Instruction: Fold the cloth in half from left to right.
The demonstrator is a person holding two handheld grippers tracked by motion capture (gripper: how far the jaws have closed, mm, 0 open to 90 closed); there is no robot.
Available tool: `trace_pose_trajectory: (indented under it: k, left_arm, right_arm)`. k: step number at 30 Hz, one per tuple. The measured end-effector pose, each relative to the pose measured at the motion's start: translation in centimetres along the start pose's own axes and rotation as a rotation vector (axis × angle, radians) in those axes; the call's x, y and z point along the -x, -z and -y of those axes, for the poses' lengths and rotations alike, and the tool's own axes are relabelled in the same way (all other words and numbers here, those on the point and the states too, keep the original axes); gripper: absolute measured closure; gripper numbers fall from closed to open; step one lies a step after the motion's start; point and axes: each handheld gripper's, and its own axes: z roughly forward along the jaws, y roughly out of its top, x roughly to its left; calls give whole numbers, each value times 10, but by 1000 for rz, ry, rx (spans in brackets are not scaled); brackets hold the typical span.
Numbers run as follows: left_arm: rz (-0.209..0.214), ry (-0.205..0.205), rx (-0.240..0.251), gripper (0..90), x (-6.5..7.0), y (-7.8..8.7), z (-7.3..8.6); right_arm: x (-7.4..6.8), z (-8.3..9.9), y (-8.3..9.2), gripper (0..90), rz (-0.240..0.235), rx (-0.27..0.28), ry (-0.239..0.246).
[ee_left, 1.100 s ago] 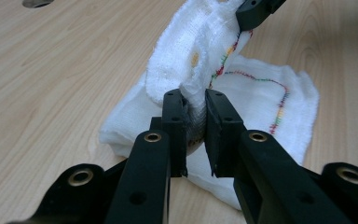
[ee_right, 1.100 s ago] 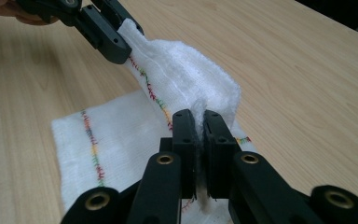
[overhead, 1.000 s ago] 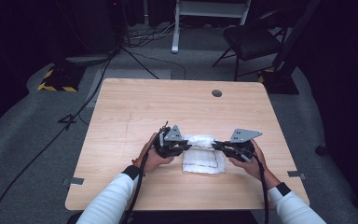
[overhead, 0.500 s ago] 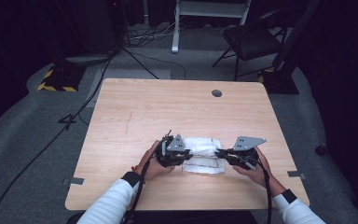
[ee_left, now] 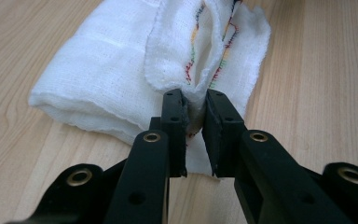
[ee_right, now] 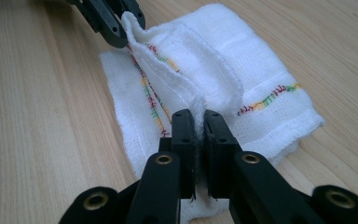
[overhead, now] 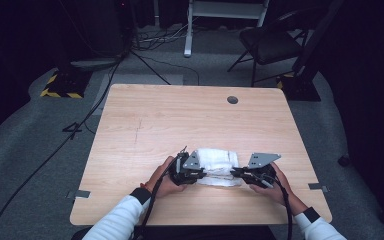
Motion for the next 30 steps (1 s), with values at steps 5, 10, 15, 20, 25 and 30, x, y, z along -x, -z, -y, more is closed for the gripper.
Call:
trace_pose_trajectory:
  k: [5, 10, 15, 20, 25, 30]
  left_arm:
    - [2, 10, 3, 784, 0, 2, 2]
    - [5, 3, -18, 779, 3, 0, 6]
    - [7, 10, -17, 767, 4, 3, 8]
    - [19, 17, -16, 757, 9, 8, 13]
    - [-4, -8, -73, 743, 13, 2, 18]
    - [15, 17, -67, 732, 10, 1, 21]
  right_arm:
    - [-1, 1, -2, 845, -1, -17, 1]
    - [-3, 3, -3, 839, 5, -47, 10]
    - [-7, 8, -2, 816, 9, -70, 18]
    - [-13, 12, -1, 778, 11, -77, 24]
    - [-13, 15, 0, 769, 14, -76, 22]
    - [-13, 18, -4, 758, 24, -88, 27]
